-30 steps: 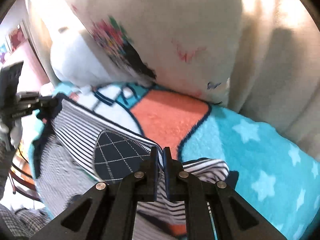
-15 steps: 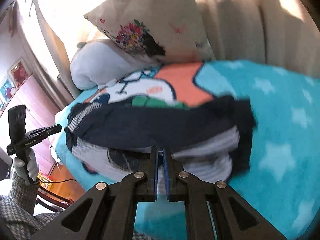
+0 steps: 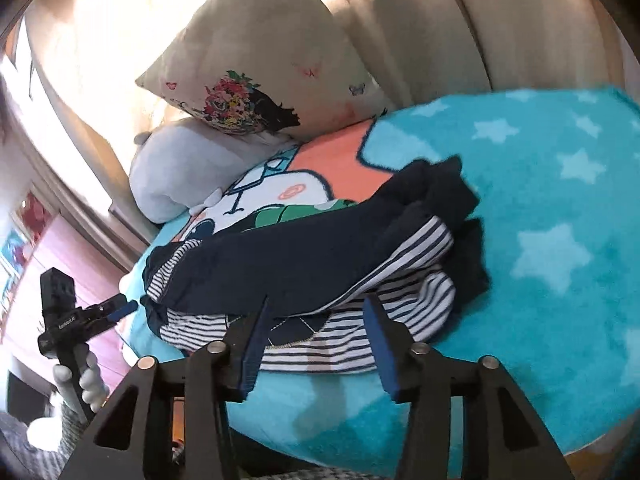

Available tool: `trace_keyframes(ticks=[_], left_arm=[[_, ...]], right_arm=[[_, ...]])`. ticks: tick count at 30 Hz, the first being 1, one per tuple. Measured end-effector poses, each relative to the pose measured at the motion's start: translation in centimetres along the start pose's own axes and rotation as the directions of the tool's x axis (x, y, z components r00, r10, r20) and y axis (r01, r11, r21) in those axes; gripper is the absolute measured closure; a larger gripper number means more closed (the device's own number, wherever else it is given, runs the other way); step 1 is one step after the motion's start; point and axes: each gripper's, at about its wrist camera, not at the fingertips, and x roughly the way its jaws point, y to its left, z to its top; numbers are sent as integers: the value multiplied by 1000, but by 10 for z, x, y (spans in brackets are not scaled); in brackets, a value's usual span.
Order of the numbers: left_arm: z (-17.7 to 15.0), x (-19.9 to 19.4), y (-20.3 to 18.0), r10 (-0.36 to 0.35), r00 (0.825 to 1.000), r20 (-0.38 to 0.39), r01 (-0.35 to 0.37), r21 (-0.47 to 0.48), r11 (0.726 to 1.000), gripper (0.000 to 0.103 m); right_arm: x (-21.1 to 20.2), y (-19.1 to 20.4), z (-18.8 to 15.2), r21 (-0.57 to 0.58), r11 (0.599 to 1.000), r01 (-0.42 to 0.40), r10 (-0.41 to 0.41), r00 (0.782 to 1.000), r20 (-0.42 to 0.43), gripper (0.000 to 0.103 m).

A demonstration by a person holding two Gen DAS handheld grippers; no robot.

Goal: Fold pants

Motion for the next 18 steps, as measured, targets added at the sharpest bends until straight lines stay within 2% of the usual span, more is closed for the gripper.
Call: trace_keyframes(ticks=[4, 9, 10, 11, 12, 13, 14, 15, 16, 18], left_arm=[[10, 19, -6, 13, 999, -33, -14, -18, 1000, 42], [26, 35, -5, 21, 999, -39, -25, -91, 996, 43], [27, 38, -4, 30, 999, -41, -34, -105, 994, 61], [28, 42, -3, 38, 998, -55, -44, -117, 992, 86], [29, 46, -1, 35, 997, -71, -44, -129, 991, 97], [28, 48, 1, 23, 996, -83, -35, -147, 989, 98], [27, 48, 5, 9, 997, -80, -22, -168, 986, 98], [26, 45, 7, 6, 997, -72, -19, -178, 984, 98], [26, 38, 8, 6, 998, -59, -17, -184, 983, 98], [27, 25, 9, -3, 999, -37, -4, -192, 981, 98]], right_arm=[[12, -8, -3, 74, 997, -10, 10, 1000, -2, 49], [16, -19, 8, 148, 989, -23, 15, 999, 52, 49], [17, -21, 11, 166, 986, -17, 7, 998, 61, 49], [19, -23, 13, 178, 984, -13, 1, 998, 68, 49], [21, -26, 16, 196, 981, -6, -9, 997, 78, 49], [22, -28, 17, 205, 979, -4, -12, 997, 80, 56], [25, -30, 19, 216, 976, 0, -18, 996, 83, 75], [27, -32, 20, 226, 974, 6, -24, 997, 80, 82], [27, -32, 21, 233, 972, 7, -27, 996, 81, 89], [21, -29, 20, 227, 974, 3, -27, 994, 101, 91]])
